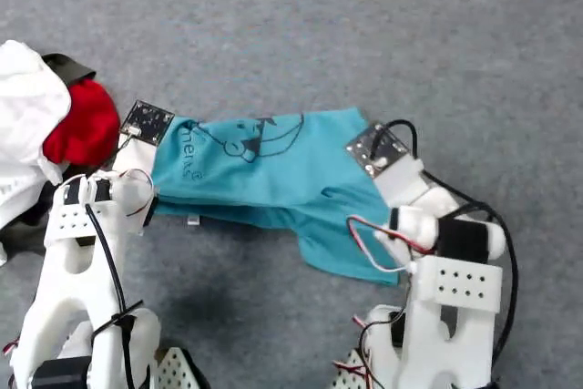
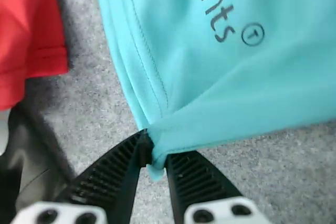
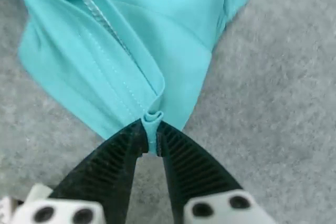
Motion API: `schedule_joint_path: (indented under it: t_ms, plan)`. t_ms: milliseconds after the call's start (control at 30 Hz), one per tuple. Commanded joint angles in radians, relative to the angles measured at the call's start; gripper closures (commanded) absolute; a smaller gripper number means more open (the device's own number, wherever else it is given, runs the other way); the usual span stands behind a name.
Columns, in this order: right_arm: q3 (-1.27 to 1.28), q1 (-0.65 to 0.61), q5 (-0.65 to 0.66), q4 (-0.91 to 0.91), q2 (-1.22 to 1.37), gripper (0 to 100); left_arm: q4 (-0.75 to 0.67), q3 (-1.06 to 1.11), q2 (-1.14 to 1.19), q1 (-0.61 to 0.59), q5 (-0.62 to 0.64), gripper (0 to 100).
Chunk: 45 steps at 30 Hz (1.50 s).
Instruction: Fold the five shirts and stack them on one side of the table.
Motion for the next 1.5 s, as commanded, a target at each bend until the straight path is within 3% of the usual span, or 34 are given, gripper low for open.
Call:
schedule_joint_path:
  t_ms: [0,167,233,333,500,733,867,900,967,1067,1200,1467]
  plan:
    - [0.022,0.029,0.049,0.009,-0.015,98.5,-0.002,-0.002,-0.031,-0.007,-0.04,97]
    - [0.114,0.025,0.091,-0.009,-0.015,98.5,0.055,-0.013,-0.031,-0.008,-0.086,97]
    - [0.128,0.002,0.089,-0.009,-0.015,97.5,0.084,-0.015,-0.034,-0.016,-0.1,92]
    - [0.117,-0.002,0.063,-0.011,-0.016,85.8,0.152,-0.05,-0.041,-0.028,-0.066,83]
    - [0.005,-0.002,0.077,-0.003,-0.008,71.9,0.342,-0.275,-0.041,-0.099,-0.037,82]
    - [-0.206,-0.015,-0.006,-0.008,0.028,81.8,0.574,-0.67,-0.041,-0.2,-0.137,86]
    - [-0.34,-0.057,-0.084,-0.041,0.219,93.7,0.559,-0.776,-0.011,-0.139,-0.146,94]
    - [-0.374,-0.069,-0.117,-0.069,0.289,98.1,0.534,-0.777,0.008,-0.101,-0.127,95]
    - [-0.452,-0.095,-0.184,-0.115,0.456,97.2,0.477,-0.773,0.077,-0.016,-0.046,97]
    - [-0.616,-0.164,-0.272,-0.14,0.733,98.5,0.342,-0.785,0.273,0.062,0.152,97]
    - [-0.869,-0.229,-0.353,-0.137,1.075,98.5,0.213,-0.888,0.574,0.077,0.356,97]
    - [-1.356,-0.232,-0.428,-0.063,1.629,98.5,0.167,-1.236,1.08,0.085,0.583,97]
